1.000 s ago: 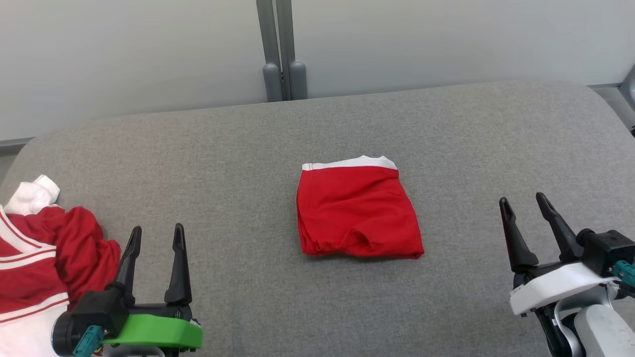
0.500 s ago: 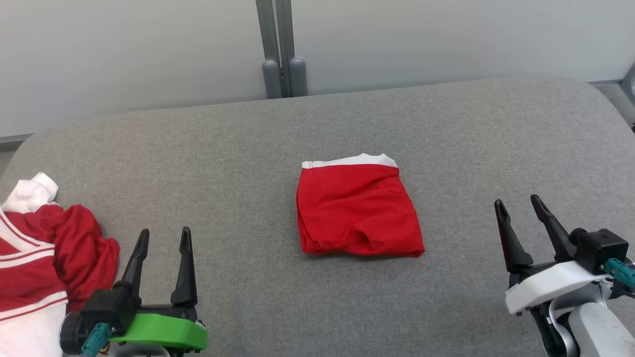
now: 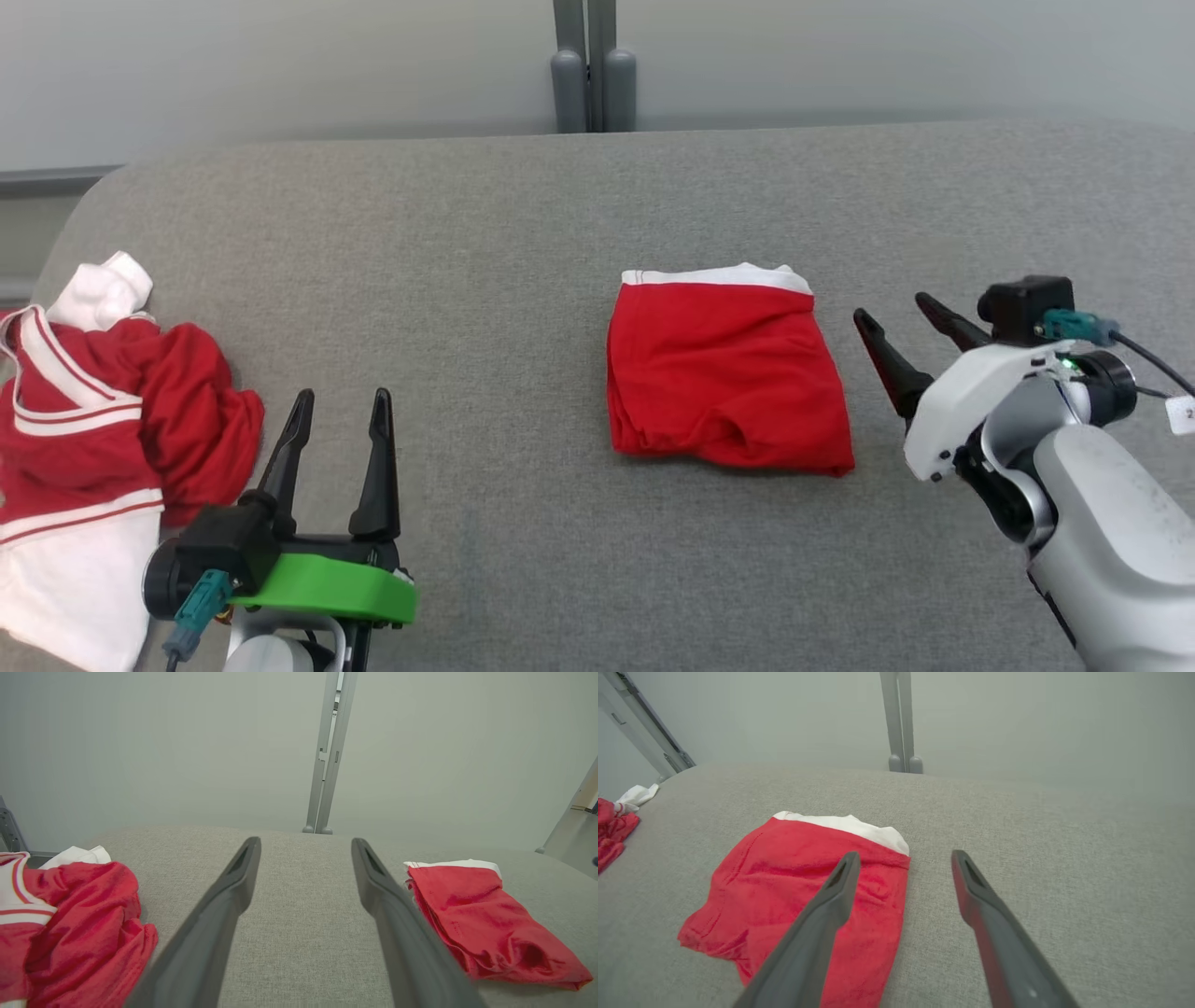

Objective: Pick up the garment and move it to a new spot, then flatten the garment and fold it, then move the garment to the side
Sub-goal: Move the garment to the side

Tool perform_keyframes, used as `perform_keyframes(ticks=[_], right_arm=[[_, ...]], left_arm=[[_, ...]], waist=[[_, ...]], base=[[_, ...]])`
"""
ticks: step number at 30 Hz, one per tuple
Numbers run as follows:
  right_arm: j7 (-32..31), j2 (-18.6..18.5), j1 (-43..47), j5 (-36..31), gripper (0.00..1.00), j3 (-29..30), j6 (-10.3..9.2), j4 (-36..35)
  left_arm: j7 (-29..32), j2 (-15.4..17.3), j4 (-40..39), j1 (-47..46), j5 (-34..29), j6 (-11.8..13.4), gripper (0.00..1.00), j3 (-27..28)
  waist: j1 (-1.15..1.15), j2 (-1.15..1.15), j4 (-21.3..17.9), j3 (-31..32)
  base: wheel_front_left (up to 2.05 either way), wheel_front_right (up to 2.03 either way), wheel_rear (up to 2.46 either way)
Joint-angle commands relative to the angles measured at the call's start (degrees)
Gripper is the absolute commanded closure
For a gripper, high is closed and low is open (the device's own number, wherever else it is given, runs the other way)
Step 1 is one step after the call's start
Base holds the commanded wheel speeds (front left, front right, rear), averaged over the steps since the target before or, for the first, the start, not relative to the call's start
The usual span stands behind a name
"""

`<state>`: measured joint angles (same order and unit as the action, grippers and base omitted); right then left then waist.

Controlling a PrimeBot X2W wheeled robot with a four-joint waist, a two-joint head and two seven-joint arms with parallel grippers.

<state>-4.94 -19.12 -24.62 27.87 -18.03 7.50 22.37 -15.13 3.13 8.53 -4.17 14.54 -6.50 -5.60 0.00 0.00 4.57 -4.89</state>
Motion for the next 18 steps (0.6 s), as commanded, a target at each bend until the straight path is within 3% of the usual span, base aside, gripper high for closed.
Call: perform_keyframes(ticks=[1,11,18], right_arm=[[-2.1,-0.3,-2.4,1.1,0.00,-0.4,-0.02,2.4],[-13.2,1.3,-10.4,9.8,0.00,-3.5,0.00,18.5],[-13.9,3.4,-12.5,13.1,0.00,-5.7,0.00,24.8]], left_arm=[[0.0,0.0,0.3,-1.2,0.4,-0.1,0.00,-0.2],[0.0,-0.2,1.1,-3.2,0.8,-0.4,0.00,-1.3],[0.0,-0.2,1.6,-3.6,1.2,-0.3,0.00,-1.0]], waist=[[0.00,0.00,2.3,-2.0],[0.00,0.00,6.5,-4.5],[0.00,0.00,7.3,-5.5]], base=[[0.00,0.00,0.00],[0.00,0.00,0.00],[0.00,0.00,0.00]])
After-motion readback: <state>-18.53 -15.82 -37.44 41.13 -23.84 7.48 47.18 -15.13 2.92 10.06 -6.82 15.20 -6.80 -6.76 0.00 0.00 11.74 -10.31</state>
